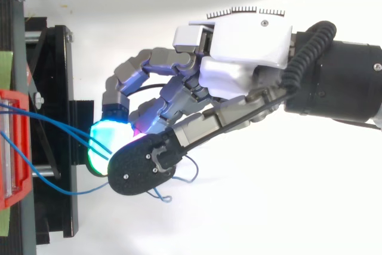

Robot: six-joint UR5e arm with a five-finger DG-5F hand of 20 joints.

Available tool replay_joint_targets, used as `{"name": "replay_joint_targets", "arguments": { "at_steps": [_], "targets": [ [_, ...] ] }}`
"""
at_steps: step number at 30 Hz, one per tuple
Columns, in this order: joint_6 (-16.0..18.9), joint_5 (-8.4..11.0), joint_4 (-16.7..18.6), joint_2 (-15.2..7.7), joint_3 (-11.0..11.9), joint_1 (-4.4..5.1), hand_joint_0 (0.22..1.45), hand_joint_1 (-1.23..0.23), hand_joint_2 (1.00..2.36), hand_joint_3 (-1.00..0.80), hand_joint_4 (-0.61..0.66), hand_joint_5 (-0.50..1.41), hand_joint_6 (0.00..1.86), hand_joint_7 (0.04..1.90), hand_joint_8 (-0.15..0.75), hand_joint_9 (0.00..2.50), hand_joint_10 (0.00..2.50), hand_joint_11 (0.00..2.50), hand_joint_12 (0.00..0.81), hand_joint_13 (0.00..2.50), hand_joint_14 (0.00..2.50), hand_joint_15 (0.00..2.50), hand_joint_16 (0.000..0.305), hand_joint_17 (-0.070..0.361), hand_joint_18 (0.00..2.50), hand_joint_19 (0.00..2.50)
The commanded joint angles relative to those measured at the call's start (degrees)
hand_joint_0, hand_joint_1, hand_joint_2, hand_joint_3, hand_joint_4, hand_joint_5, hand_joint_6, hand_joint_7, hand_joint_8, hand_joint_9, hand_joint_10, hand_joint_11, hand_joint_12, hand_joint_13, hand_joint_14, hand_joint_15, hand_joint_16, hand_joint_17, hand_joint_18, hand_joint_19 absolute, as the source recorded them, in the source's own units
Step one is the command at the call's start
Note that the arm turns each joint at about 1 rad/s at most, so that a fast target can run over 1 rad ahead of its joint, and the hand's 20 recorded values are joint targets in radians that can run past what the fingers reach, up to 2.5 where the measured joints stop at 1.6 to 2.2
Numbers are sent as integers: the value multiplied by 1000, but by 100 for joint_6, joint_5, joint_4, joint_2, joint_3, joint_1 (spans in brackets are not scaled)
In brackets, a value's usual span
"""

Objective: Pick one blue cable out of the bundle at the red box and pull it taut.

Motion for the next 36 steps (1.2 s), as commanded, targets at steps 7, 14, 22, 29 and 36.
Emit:
{"name": "replay_joint_targets", "arguments": {
  "at_steps": [7,14,22,29,36],
  "targets": [
    [27,0,0,-8,-1,0,697,-785,1000,-500,24,-188,927,923,316,1096,11,1073,368,584,8,247,46,103,549,144],
    [27,0,0,0,-10,0,693,-777,1000,-500,29,-188,927,929,321,1101,10,1094,369,589,9,254,46,103,550,150],
    [10,-9,0,-8,-10,0,690,-769,1000,-500,24,-188,926,940,320,1100,11,1105,369,592,9,254,46,103,545,158],
    [-52,-26,0,0,-10,0,739,-863,1000,-500,11,-192,925,896,301,1057,10,1107,367,601,8,251,46,103,563,110],
    [-140,-26,0,0,-19,-35,733,-915,1000,-500,46,-200,924,876,290,1034,12,1101,361,608,10,248,45,102,571,94]
  ]
}}
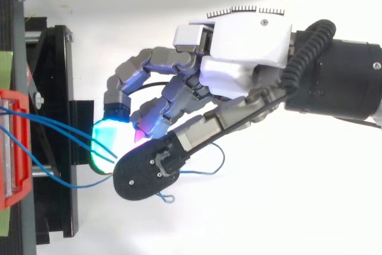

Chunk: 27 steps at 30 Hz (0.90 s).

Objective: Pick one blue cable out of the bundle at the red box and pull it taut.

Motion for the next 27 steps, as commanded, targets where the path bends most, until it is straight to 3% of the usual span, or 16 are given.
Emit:
{"name": "replay_joint_targets", "arguments": {
  "at_steps": [1,5,11,19,27],
  "targets": [
    [-20,-1,0,5,-1,-14,700,-927,1000,-500,51,-204,924,874,293,1019,11,1098,361,609,9,258,45,102,573,93],
    [-20,-9,0,5,-1,-14,570,-904,1000,-500,75,-210,921,849,299,1000,9,1085,366,603,9,264,47,105,573,121],
    [-20,-18,0,5,-1,-14,523,-801,1000,-500,103,-205,912,798,321,1015,10,1071,382,598,9,273,50,112,574,148],
    [-20,-9,0,5,-1,-14,575,-665,1000,-500,96,-201,899,838,317,1016,11,1067,377,586,9,279,48,108,548,176],
    [-81,-18,0,-4,-10,-14,641,-719,1000,-500,95,-200,897,850,319,1021,11,1073,373,590,9,278,47,106,544,167]
  ]
}}
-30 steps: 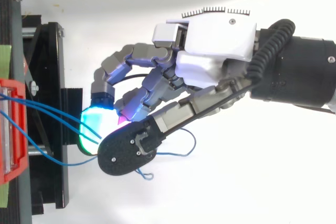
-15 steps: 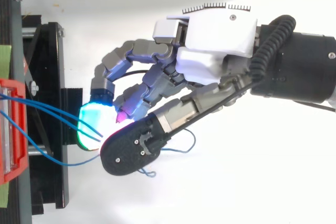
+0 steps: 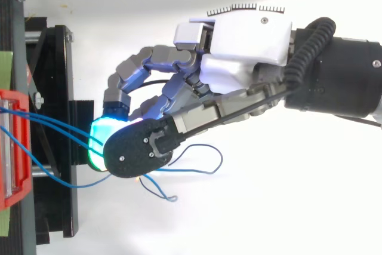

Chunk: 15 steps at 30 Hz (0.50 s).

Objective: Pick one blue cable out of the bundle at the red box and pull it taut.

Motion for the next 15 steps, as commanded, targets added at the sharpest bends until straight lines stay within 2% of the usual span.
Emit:
{"name": "replay_joint_targets", "arguments": {
  "at_steps": [1,5,9,11,15],
  "targets": [
    [-31,-4,0,-3,-5,0,655,-731,1000,-500,95,-200,898,847,317,1018,11,1072,375,593,9,275,47,106,546,167],
    [-57,-4,0,6,-5,0,711,-843,1000,-500,85,-212,906,827,300,963,10,1066,370,596,10,262,47,106,561,124],
    [-171,-4,0,-3,-14,0,700,-861,1000,-500,100,-217,906,814,296,951,10,1061,365,595,9,269,47,106,566,122],
    [-233,-4,0,6,-14,-9,618,-806,1000,-500,110,-218,901,804,303,946,10,1064,366,588,9,275,47,106,564,159],
    [-435,-4,0,6,-14,-9,549,-708,1000,-500,124,-214,886,792,323,959,9,1055,384,590,9,286,49,111,569,191]
  ]
}}
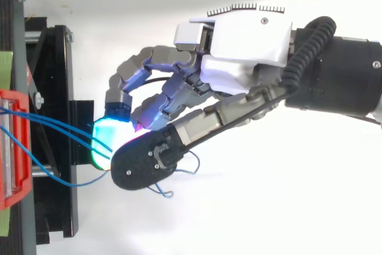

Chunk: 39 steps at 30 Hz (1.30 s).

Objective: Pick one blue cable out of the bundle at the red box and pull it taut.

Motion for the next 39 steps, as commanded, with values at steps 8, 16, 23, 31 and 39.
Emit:
{"name": "replay_joint_targets", "arguments": {
  "at_steps": [8,16,23,31,39],
  "targets": [
    [-396,0,18,4,-10,-2,556,-646,1000,-500,128,-208,862,826,326,951,11,1045,389,571,10,293,51,114,551,200],
    [-483,0,18,4,-10,-11,738,-791,1000,-500,110,-226,899,787,301,843,9,1032,371,571,9,273,49,109,563,115],
    [-483,0,9,4,-19,-2,737,-789,1000,-500,145,-238,910,767,301,806,8,1025,369,570,9,280,49,110,577,124],
    [-483,0,0,4,-19,7,562,-675,1000,-500,158,-232,902,778,331,841,8,1044,392,565,10,300,52,117,556,185],
    [-501,0,18,-5,-19,7,526,-630,1000,-500,130,-198,909,814,344,863,9,1053,402,563,9,305,54,121,551,187]
  ]
}}
